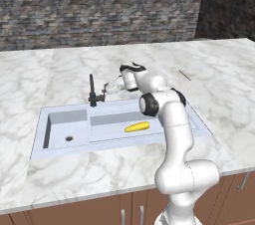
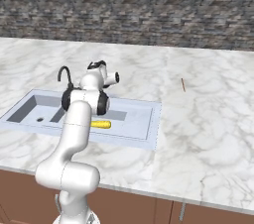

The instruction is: Turn on the sink faucet. Then move the corn from the counter to the sink. Turn off the sink. Move the vegetable from the sink to the pot next to the stove. Finally move the pot to the front right burner.

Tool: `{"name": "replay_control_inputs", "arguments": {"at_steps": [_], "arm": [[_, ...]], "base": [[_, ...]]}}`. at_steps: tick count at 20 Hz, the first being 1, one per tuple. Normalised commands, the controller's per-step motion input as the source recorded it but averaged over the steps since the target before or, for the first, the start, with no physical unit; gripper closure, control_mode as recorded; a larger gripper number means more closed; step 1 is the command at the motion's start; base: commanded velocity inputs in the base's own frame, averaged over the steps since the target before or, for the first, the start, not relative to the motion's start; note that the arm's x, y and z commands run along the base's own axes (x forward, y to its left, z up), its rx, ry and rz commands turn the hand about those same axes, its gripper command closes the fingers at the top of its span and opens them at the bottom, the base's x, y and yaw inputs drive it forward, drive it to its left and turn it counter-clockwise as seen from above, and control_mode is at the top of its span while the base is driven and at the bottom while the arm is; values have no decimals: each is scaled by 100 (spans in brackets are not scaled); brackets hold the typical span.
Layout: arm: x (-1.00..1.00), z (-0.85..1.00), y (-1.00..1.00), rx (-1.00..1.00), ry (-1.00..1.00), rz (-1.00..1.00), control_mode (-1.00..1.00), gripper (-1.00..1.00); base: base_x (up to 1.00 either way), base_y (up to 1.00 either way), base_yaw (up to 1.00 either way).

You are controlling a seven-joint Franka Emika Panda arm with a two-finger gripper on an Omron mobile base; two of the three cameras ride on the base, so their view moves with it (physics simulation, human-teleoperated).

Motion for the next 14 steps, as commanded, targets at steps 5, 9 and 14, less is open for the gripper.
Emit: {"name": "replay_control_inputs", "arguments": {"at_steps": [5, 9, 14], "arm": [[-7, 0, -80, 10, 0, -1, -100, -100], [-37, 21, -49, 6, 0, -5, -100, -100], [-36, 70, -13, 0, 0, -15, -100, -100]], "base": [[0, 0, 0], [0, 0, 0], [0, 0, 0]]}}
